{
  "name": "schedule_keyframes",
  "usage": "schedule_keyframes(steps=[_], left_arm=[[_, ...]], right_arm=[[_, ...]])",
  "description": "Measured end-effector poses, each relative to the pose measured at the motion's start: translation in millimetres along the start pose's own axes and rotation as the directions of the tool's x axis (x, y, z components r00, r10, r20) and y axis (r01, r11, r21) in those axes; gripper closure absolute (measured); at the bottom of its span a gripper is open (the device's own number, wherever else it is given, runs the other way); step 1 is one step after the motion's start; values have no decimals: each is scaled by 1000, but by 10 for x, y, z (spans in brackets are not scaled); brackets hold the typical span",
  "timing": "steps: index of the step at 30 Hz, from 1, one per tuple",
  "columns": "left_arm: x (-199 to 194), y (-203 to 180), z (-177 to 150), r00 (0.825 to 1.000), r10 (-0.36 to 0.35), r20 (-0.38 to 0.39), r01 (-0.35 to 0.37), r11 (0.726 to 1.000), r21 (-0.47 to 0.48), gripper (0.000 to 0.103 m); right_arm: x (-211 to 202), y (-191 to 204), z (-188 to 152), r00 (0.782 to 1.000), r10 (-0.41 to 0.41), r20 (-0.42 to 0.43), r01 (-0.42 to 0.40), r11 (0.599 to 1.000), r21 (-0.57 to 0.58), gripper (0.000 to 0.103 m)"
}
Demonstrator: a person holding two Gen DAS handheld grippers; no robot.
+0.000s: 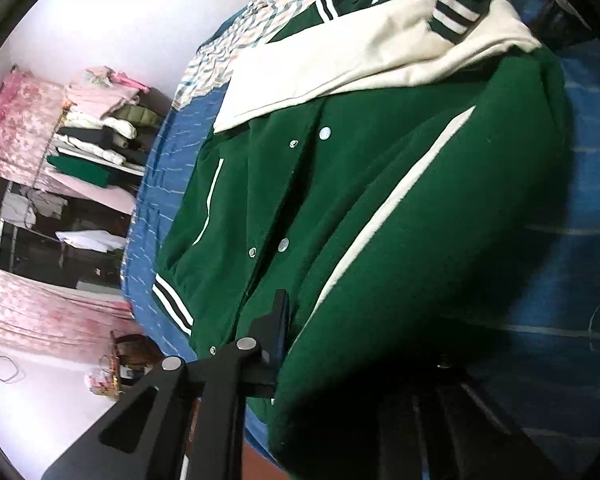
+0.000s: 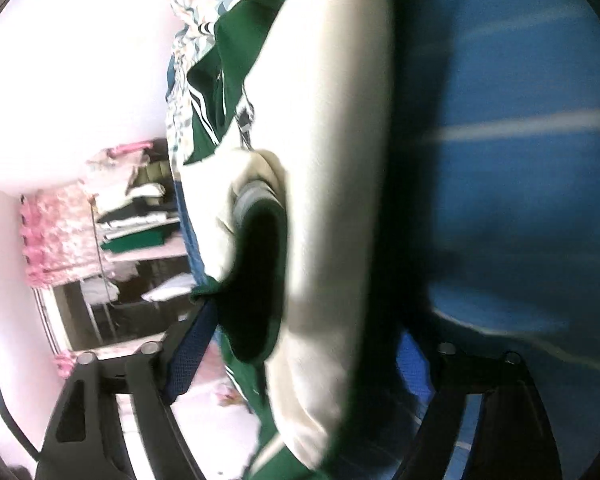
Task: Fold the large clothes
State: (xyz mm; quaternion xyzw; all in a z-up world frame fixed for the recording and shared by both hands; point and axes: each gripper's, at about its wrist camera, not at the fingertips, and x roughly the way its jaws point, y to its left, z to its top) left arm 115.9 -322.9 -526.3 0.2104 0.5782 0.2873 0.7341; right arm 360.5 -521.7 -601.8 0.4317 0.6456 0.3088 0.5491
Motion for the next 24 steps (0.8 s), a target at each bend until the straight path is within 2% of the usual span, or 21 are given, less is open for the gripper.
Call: schedule_keyframes(steps=[2,3,4,8,12,17,19,21,24], left_arm=[[4,141,28,999,-32,-4,32,999,-24,87],[17,208,38,999,-45,-4,45,999,-28,87],[29,316,52,998,-67,-6,67,997,-38,87],[41,779,120,987,-162,-12,160,983,-95,87],[111,1431,209,965,-261,7,258,949,-179,87],[509,2258,336,950,-312,16,305,914,-268,84],[886,2584,375,936,-353,1,334,885,-325,83],[1305,2812,389,912,-409,-27,368,847,-384,80],[2016,3087,337,862,-503,-64,405,758,-511,74]], right_arm=[[37,119,24,1000,-9,21,8,1000,30,71],[35,186,20,999,-23,33,21,999,38,79],[23,283,2,998,-46,46,44,998,49,83],[33,816,-85,990,-127,69,124,991,43,86],[136,1803,-96,981,-174,85,179,983,-50,87],[699,2921,-43,956,-281,88,292,945,-146,88],[1076,3295,-4,935,-344,88,354,919,-174,88],[1522,3576,39,915,-396,77,403,893,-198,88],[2333,3835,185,876,-478,61,479,848,-226,89]])
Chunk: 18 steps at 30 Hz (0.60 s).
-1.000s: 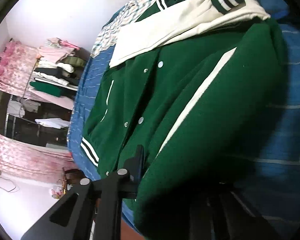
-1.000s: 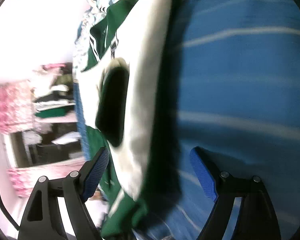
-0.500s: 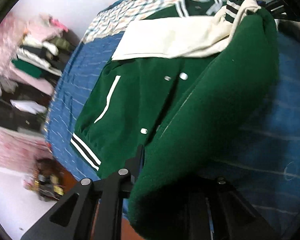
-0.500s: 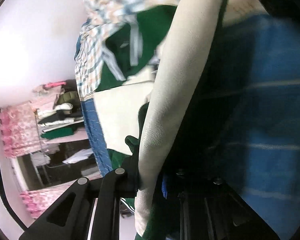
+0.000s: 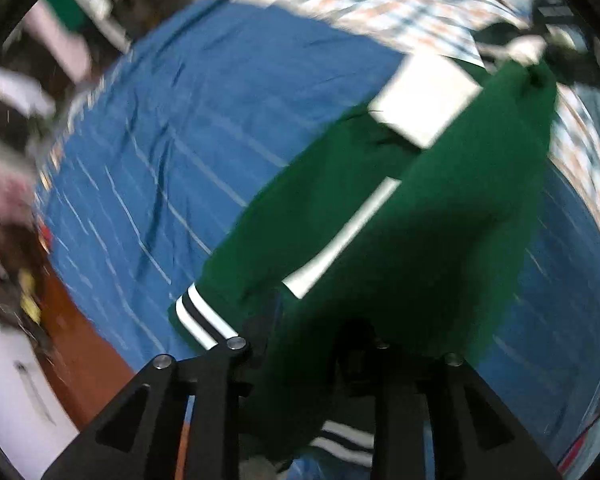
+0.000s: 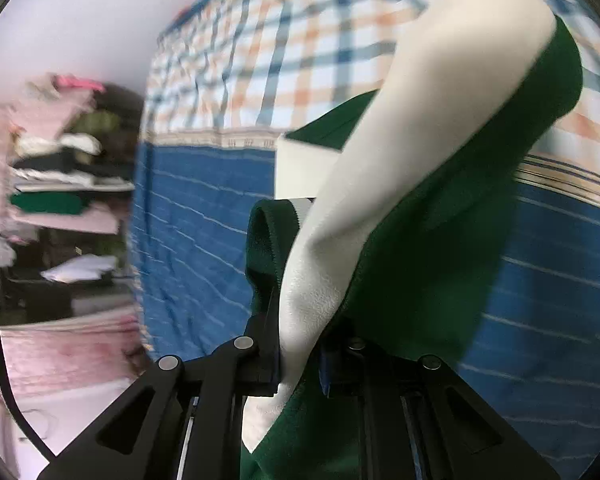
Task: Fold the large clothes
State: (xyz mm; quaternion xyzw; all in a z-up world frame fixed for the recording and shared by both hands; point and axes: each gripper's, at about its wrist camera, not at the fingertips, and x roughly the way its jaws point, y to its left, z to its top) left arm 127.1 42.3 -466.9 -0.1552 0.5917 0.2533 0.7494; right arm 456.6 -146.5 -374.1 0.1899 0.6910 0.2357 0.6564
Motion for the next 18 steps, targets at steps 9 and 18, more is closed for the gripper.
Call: schedule_keyframes(steps=[9,18], left_arm=[[683,1310,156,978,-198,-57,170,931,-323,15],[318,1781,-580,972,-224,-70,162,855,-492,15]], right_arm=[[1664,374,282,987,15,-162,-9,999,35,42],[875,-235,-476,995,-74,-73,67,993,-102,34]])
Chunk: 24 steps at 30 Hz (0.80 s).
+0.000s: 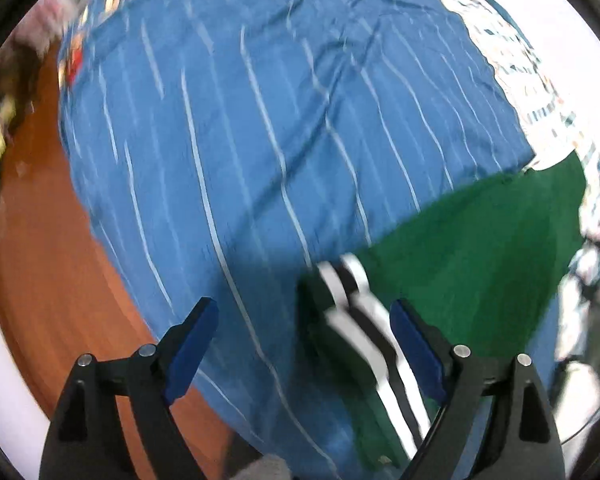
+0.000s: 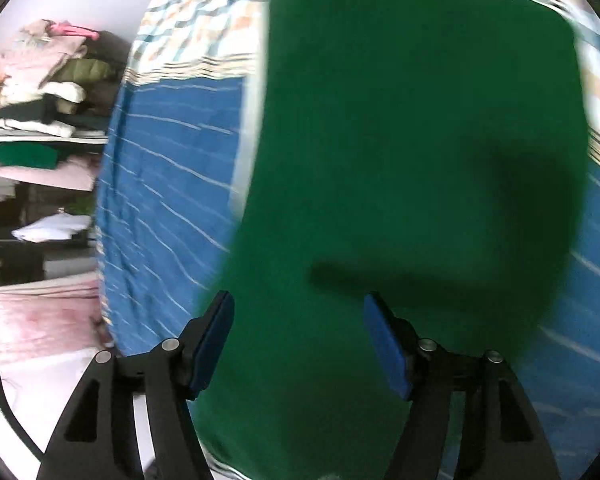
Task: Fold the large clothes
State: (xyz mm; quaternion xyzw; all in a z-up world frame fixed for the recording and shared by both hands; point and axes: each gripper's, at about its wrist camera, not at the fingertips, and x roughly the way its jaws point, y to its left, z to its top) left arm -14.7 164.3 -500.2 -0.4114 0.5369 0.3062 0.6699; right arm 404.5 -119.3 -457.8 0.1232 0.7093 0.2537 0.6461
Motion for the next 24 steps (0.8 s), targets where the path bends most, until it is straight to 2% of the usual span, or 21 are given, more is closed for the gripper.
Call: schedule_keyframes(steps=[3,6,8,9,10,11,13,16,17,19,23,24], left_arm=[[274,-61,-156,991,-107,-75,102,992,-68,15],[491,-282,-179,994,-90,-57,86,994,-72,18],[550,-397,-121,1000,-27,4,28,998,-60,50],[564,-445,-108,1000,-2,23,3,998,-55,56],[568,-479,-97,999,3,50,-1,999,-51,78],[555,-517,-83,997,6,75,-3,999,-45,84],[514,-590,-11,993,40,108,-38,999,-21,86],[545,-567,151,993,47,112,-43,998,-39,86],[569,-579,209,992,52,116,-47,998,-38,86],[605,-635,307,989,75,129,-75,997,-9,86],[683,-692,400,983,110,145,-116,993,35,86],[707,-697,436,983,117,142,-124,992,38,86]], right_arm=[[-147,-457,-352,999,-42,-19,42,998,42,34],[-238,-917,-595,998,-56,-34,60,991,116,34],[-283,-1205,-698,997,-72,-36,76,984,162,34],[-298,-1331,-733,997,-69,-34,74,982,174,34],[-318,-1460,-759,998,-61,-32,66,980,185,34],[-326,-1521,-765,998,-52,-30,56,981,187,34],[-344,-1651,-758,999,-21,-26,25,985,171,34],[-398,-1793,-659,1000,10,-2,-9,989,147,34],[-384,-1813,-587,999,31,9,-32,989,143,30],[-324,-1966,-326,996,84,36,-88,987,138,19],[-209,-2355,275,982,145,118,-164,971,171,19],[-180,-2457,432,972,188,143,-213,959,187,19]])
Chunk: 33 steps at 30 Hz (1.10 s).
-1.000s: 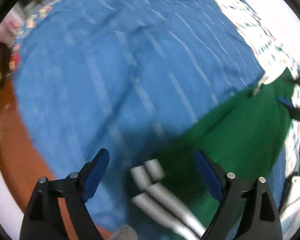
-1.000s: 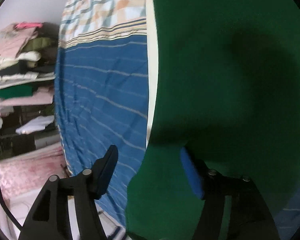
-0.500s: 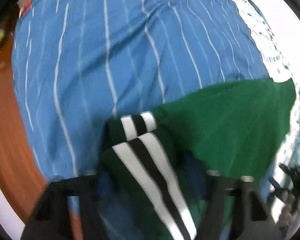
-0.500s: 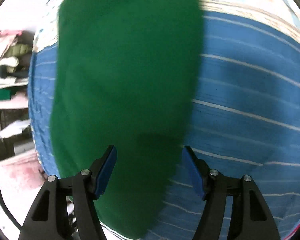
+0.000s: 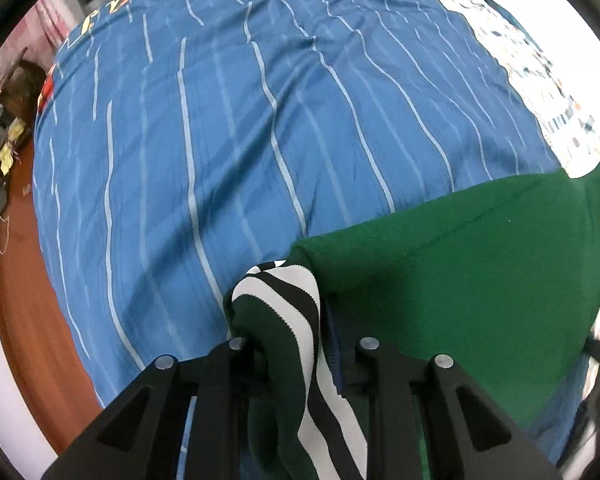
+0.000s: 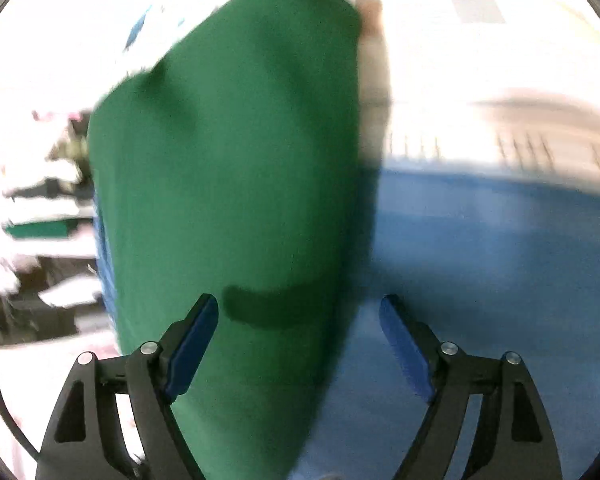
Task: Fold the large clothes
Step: 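Lift the striped hem with the left gripper toward the right gripper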
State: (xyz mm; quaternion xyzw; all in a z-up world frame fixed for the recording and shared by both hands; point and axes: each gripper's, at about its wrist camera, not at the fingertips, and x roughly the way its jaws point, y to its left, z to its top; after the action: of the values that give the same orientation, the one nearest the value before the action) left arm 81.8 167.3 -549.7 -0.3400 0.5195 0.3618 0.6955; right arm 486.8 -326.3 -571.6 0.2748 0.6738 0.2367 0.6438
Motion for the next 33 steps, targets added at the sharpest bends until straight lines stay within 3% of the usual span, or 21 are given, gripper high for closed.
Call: schedule_keyframes(steps=[4,5,8,10,14,17,19,23,25,28,29,31,33], left_arm=[[69,-7,137,1000,28,-12,-27,1000,12,86],[95,-30,186,999,35,-16,-35,999,17,86],[173,-87,394,998,49,-26,-48,998,30,86],[219,-126,552,998,54,-32,-52,997,52,86],[275,-230,922,998,62,-21,-58,987,148,86],[317,-395,1253,999,41,-4,-39,968,249,86],[383,-590,1474,1000,19,3,-19,941,339,86],[559,-1058,1729,1000,0,-21,11,850,526,85],[614,-1254,1764,1000,11,-18,2,790,614,81],[601,-1399,1731,999,33,7,-29,709,705,77],[576,-1410,1728,999,32,13,-32,702,711,75],[454,-1315,1684,1000,10,25,-24,722,691,73],[291,-1160,1660,999,-15,44,-17,764,645,64]], right_arm=[[154,-165,462,991,137,6,-137,986,95,19],[142,-127,513,987,156,32,-158,985,65,39],[203,-48,529,989,145,22,-146,987,67,72],[177,-28,482,989,144,35,-147,986,77,80],[-202,-78,166,979,164,125,-181,973,145,86],[-691,-270,-340,967,166,193,-206,956,210,88],[-868,-303,-824,962,143,231,-205,940,272,88],[-1268,-601,-1945,959,48,281,-165,897,410,88],[-1362,-823,-2587,958,4,287,-158,843,515,88],[-1255,-1076,-3212,964,-39,264,-139,771,621,85],[-1197,-1140,-3279,967,-52,249,-121,765,633,79],[-1179,-1260,-3386,970,-84,229,-90,750,655,66],[-1281,-1259,-3388,967,-132,219,-47,750,660,58]])
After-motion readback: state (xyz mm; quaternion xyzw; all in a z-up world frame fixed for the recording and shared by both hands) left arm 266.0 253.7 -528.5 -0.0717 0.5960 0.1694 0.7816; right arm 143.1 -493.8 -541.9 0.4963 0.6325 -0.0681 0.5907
